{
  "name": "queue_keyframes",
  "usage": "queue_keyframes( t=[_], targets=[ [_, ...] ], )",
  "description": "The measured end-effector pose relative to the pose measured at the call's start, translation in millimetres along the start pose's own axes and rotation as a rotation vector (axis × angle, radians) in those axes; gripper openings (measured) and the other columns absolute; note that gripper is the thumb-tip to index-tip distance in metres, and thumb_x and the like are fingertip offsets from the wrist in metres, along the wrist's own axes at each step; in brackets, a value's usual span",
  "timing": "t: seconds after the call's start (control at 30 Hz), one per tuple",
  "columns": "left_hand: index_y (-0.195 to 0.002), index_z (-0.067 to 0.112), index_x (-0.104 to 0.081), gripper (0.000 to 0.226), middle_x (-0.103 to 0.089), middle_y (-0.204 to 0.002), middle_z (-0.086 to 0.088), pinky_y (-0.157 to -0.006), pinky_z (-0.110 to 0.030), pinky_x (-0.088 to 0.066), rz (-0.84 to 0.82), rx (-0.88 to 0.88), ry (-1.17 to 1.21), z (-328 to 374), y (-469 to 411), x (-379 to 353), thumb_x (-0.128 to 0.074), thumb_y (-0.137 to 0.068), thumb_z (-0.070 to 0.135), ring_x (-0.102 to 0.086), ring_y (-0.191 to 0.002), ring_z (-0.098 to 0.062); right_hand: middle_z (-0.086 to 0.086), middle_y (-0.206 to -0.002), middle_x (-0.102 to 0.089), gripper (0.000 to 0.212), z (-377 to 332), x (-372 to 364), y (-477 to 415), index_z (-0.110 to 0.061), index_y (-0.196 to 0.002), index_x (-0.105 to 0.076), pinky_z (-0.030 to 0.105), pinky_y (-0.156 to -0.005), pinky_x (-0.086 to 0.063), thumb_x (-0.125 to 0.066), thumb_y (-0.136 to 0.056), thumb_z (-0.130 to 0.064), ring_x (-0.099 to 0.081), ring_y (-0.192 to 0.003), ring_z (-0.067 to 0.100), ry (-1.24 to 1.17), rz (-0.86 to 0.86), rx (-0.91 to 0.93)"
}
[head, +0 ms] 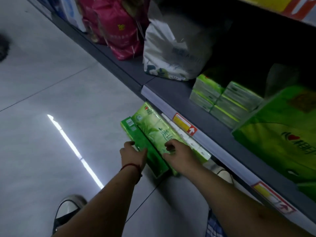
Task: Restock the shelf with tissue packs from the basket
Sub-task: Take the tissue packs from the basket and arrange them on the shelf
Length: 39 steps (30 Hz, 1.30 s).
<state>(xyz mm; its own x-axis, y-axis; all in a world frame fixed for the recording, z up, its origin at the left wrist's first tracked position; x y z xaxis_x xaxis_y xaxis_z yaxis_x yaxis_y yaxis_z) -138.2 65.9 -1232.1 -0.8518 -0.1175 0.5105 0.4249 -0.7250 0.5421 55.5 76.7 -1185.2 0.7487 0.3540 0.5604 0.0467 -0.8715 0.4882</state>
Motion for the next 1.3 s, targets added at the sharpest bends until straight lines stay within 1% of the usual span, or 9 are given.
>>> queue_keyframes(
  t=[0.1, 0.2, 0.33, 0.4, 0.57, 0.67, 0.93, 1.13, 1.3],
  targets=[
    [-0.150, 0.011, -0.032, 0.086, -0.049, -0.141, -0.023, -0.089, -0.052, -0.060, -0.136, 0.186, 0.141, -22.5, -9.8, -17.3, -0.083, -0.083, 0.033, -0.059, -0.115, -0.044, 0.007, -0.132, -0.063, 0.046, -3.8, -32.4, -3.8, -0.012, -0.134, -0.058, 0.033, -0.099, -0.050, -0.072, -0.092, -0.023, -0.061, -0.119, 0.025, 0.169, -0.075, 0.026],
    [-0.131, 0.009, -0.044, 0.089, -0.062, -0.123, -0.021, -0.071, -0.057, -0.064, -0.197, 0.263, 0.247, -27.1, -13.4, -29.9, -0.087, -0.064, 0.048, -0.067, -0.100, -0.041, 0.007, -0.134, -0.060, 0.051, -3.0, -53.0, -8.4, -0.013, -0.139, -0.057, 0.037, -0.102, -0.050, -0.069, -0.090, -0.020, -0.058, -0.122, 0.027, 0.211, -0.070, 0.018],
    [-0.118, 0.016, -0.037, 0.095, -0.062, -0.109, -0.012, -0.080, -0.056, -0.063, -0.135, 0.246, 0.196, -41.2, -22.8, -29.0, -0.086, -0.051, 0.062, -0.070, -0.098, -0.037, 0.000, -0.119, -0.066, 0.045, 7.7, -65.9, -16.2, -0.019, -0.134, -0.059, 0.033, -0.096, -0.052, -0.063, -0.091, -0.008, -0.063, -0.112, 0.021, 0.066, -0.081, -0.058],
    [-0.118, 0.015, -0.041, 0.092, -0.063, -0.112, -0.014, -0.084, -0.056, -0.062, -0.102, 0.265, 0.213, -55.9, -30.4, -25.2, -0.085, -0.049, 0.057, -0.069, -0.100, -0.040, -0.005, -0.106, -0.066, 0.042, 11.2, -66.7, -20.9, -0.021, -0.131, -0.059, 0.031, -0.090, -0.053, -0.063, -0.091, -0.007, -0.064, -0.103, 0.020, 0.028, -0.074, -0.070],
    [-0.115, 0.010, -0.062, 0.044, -0.072, -0.106, -0.018, -0.072, -0.046, -0.062, -0.135, 0.328, 0.401, -74.6, -31.0, -14.2, -0.083, -0.079, 0.023, -0.070, -0.088, -0.036, 0.000, -0.126, -0.067, 0.041, 10.7, -64.8, -25.9, -0.020, -0.134, -0.056, 0.033, -0.091, -0.054, -0.067, -0.094, -0.019, -0.065, -0.110, 0.022, 0.011, -0.053, -0.070],
    [-0.119, 0.010, -0.060, 0.039, -0.071, -0.110, -0.019, -0.076, -0.051, -0.061, -0.214, 0.353, 0.465, -78.5, -30.3, -8.8, -0.079, -0.084, 0.014, -0.069, -0.099, -0.040, 0.002, -0.131, -0.066, 0.044, 7.6, -65.2, -26.2, -0.018, -0.135, -0.056, 0.036, -0.094, -0.054, -0.070, -0.094, -0.025, -0.065, -0.112, 0.022, -0.002, -0.058, -0.062],
    [-0.125, 0.007, -0.062, 0.038, -0.070, -0.113, -0.017, -0.090, -0.059, -0.058, -0.334, 0.276, 0.612, -52.0, -8.3, 37.0, -0.069, -0.088, 0.003, -0.068, -0.101, -0.040, 0.006, -0.133, -0.065, 0.058, -9.5, -60.4, -7.7, -0.014, -0.137, -0.058, 0.036, -0.097, -0.052, -0.076, -0.089, -0.040, -0.063, -0.115, 0.023, -0.121, -0.088, -0.124],
    [-0.129, 0.008, -0.063, 0.039, -0.069, -0.113, -0.011, -0.081, -0.044, -0.059, -0.367, 0.184, 0.749, -4.5, 25.0, 90.3, -0.067, -0.090, 0.007, -0.067, -0.101, -0.033, -0.009, -0.105, -0.067, 0.043, -58.4, -39.3, 40.5, -0.025, -0.120, -0.056, 0.037, -0.075, -0.059, -0.080, -0.086, -0.036, -0.064, -0.094, 0.012, -0.550, -0.187, -0.166],
    [-0.130, 0.013, -0.066, 0.060, -0.070, -0.118, -0.010, -0.088, -0.044, -0.058, -0.384, 0.013, 0.778, 63.3, 72.0, 147.6, -0.084, -0.075, 0.033, -0.069, -0.101, -0.029, 0.005, -0.113, -0.074, 0.058, -117.6, 15.8, 82.4, -0.020, -0.131, -0.060, 0.047, -0.085, -0.063, -0.086, -0.080, -0.026, -0.070, -0.105, 0.027, -0.643, -0.182, -0.045]
  ],
)
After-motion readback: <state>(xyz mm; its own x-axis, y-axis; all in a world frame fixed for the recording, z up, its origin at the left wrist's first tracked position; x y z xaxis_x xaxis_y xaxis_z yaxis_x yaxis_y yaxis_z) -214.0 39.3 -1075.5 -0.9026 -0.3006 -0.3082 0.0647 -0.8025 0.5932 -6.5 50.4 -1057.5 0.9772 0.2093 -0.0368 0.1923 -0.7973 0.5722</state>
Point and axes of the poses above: each hand's wrist, its own y-axis away from the middle knuckle, its own x-axis out of the back of the hand, z = x × y, the point moved 8 cm from there along -y, towards the middle knuckle
